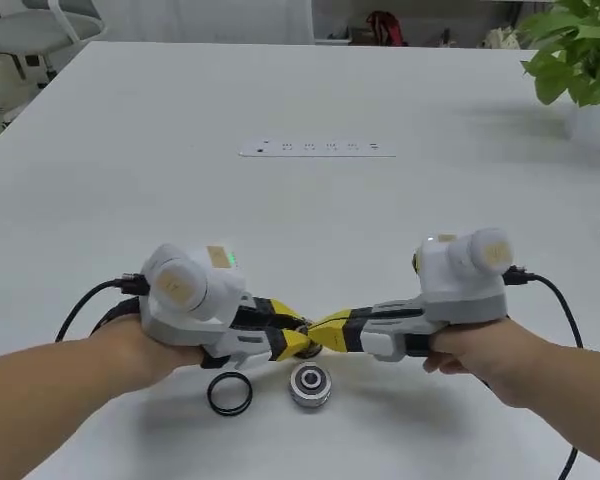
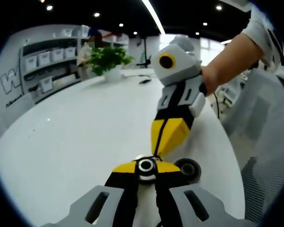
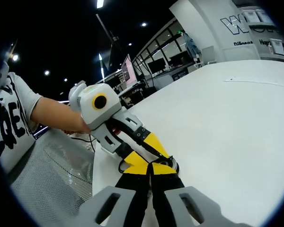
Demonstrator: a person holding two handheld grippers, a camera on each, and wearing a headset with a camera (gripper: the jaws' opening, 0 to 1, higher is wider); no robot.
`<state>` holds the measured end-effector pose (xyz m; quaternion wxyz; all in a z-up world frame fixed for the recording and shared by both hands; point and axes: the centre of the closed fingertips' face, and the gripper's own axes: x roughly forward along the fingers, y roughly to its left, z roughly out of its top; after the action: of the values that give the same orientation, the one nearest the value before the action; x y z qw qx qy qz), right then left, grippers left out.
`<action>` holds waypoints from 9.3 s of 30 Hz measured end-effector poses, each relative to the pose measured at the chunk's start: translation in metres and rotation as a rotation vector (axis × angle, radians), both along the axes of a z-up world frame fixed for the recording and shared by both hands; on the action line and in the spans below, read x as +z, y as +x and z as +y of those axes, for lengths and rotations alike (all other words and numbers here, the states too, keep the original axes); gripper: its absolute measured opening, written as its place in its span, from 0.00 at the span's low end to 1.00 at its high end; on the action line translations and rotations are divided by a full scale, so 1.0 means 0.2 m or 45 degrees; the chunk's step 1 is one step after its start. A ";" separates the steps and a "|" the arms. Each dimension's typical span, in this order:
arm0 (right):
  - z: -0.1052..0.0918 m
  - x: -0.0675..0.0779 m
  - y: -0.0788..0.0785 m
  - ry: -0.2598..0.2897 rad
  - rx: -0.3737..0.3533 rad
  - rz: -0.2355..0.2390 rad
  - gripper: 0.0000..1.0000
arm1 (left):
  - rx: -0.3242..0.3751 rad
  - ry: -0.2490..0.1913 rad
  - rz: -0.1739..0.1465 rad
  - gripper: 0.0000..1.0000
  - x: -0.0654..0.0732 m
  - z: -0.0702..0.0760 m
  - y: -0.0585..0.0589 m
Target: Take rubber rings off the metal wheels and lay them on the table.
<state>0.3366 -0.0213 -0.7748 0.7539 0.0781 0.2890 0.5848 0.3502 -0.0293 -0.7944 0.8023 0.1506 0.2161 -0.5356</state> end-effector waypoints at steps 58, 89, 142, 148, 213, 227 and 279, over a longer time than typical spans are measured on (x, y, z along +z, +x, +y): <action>-0.03 0.04 0.03 -0.016 -0.059 -0.022 0.00 | -0.003 -0.116 -0.030 0.48 0.28 0.20 -0.17; 0.21 0.02 -0.12 -0.011 0.085 0.056 0.00 | 0.033 -0.096 0.004 0.63 0.24 0.38 -0.28; 0.00 0.06 0.02 -0.095 -0.005 -0.145 0.22 | 0.052 -0.124 0.009 0.58 0.29 0.30 -0.15; -0.06 0.02 0.04 -0.131 -0.020 -0.166 0.22 | 0.049 -0.129 0.008 0.57 0.29 0.27 -0.11; -0.07 -0.17 0.04 -0.222 0.037 -0.212 0.16 | -0.005 -0.016 0.028 0.16 0.01 -0.01 -0.01; -0.07 -0.18 0.03 -0.243 0.017 -0.190 0.02 | 0.073 -0.111 0.077 0.13 0.02 0.00 -0.02; 0.02 -0.01 -0.02 -0.002 -0.019 0.019 0.00 | 0.039 0.012 0.004 0.12 0.00 -0.02 -0.02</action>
<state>0.3332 -0.0177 -0.7771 0.7562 0.0841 0.2946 0.5782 0.3454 -0.0336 -0.7939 0.8093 0.1504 0.2220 -0.5225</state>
